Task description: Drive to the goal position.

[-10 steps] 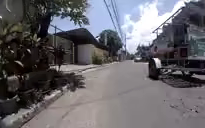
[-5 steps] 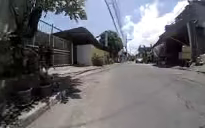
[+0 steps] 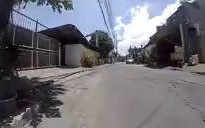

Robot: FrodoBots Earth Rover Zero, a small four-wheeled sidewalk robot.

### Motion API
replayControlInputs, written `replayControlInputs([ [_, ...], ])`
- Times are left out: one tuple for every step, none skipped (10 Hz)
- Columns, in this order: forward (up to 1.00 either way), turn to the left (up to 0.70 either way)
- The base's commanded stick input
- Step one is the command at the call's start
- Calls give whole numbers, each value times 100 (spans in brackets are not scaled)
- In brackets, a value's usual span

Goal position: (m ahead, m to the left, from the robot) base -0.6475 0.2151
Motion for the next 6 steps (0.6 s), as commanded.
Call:
replayControlInputs([
  [100,0],
  [100,0],
  [100,0],
  [100,0],
  [100,0],
  [100,0],
])
